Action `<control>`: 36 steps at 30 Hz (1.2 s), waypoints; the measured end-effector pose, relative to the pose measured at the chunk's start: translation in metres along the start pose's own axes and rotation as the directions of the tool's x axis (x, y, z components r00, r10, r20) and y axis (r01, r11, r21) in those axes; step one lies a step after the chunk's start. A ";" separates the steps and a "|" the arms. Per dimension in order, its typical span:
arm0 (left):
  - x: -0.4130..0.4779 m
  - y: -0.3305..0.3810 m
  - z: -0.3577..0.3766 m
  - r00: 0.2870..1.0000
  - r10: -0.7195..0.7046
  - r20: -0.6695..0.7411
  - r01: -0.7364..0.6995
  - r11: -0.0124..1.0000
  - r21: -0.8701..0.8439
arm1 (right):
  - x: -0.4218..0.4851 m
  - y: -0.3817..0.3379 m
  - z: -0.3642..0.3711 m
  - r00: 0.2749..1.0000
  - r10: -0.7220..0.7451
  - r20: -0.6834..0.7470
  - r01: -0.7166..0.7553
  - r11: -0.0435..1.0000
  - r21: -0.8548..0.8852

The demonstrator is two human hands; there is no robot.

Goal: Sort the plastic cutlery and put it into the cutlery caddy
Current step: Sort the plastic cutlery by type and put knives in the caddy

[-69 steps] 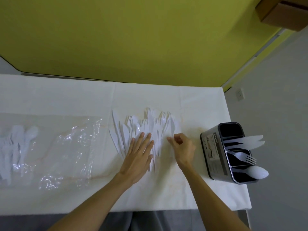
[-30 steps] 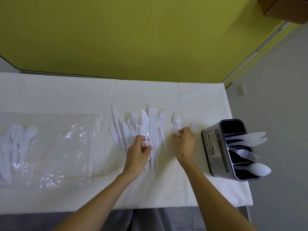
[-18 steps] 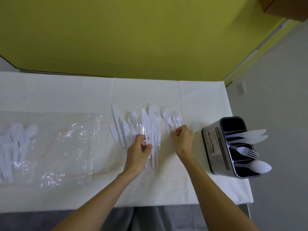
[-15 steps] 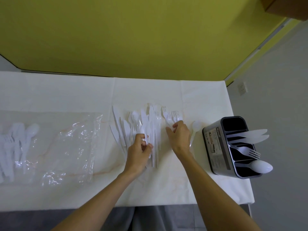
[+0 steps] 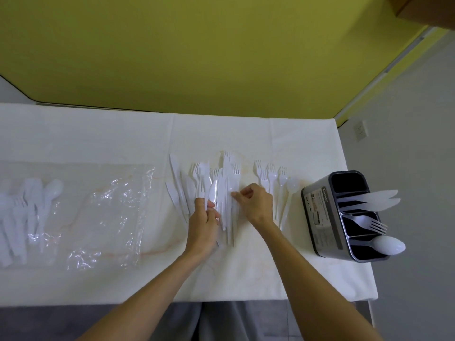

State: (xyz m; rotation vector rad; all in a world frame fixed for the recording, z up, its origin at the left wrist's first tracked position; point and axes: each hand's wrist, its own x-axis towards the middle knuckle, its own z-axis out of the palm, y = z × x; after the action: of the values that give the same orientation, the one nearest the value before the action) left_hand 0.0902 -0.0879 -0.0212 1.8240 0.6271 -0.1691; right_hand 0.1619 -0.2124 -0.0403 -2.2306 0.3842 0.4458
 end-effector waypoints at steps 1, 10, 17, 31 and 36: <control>0.000 -0.001 -0.001 1.000 -0.009 -0.003 0.009 1.000 0.006 | 0.003 0.000 0.002 1.000 0.028 0.011 -0.028 0.999 0.029; -0.002 0.002 0.007 0.993 -0.006 0.119 -0.009 0.993 0.118 | 0.003 -0.016 -0.017 0.983 0.128 0.135 -0.179 0.851 0.494; 0.003 -0.001 -0.002 0.999 -0.024 0.029 0.019 0.989 0.150 | 0.002 -0.002 -0.003 0.986 0.134 -0.095 -0.128 0.990 0.064; -0.002 -0.006 -0.005 0.999 -0.014 0.042 0.012 0.999 0.036 | -0.004 -0.008 0.005 0.991 0.133 0.010 -0.131 0.983 -0.127; -0.004 -0.008 -0.007 0.994 -0.016 0.104 0.012 0.999 0.045 | -0.009 -0.010 -0.018 0.963 0.185 0.195 -0.241 0.916 0.320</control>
State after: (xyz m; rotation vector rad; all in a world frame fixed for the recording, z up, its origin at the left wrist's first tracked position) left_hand 0.0818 -0.0812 -0.0237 1.8407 0.5667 -0.2873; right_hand 0.1615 -0.2187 -0.0184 -1.8090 0.5773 0.6214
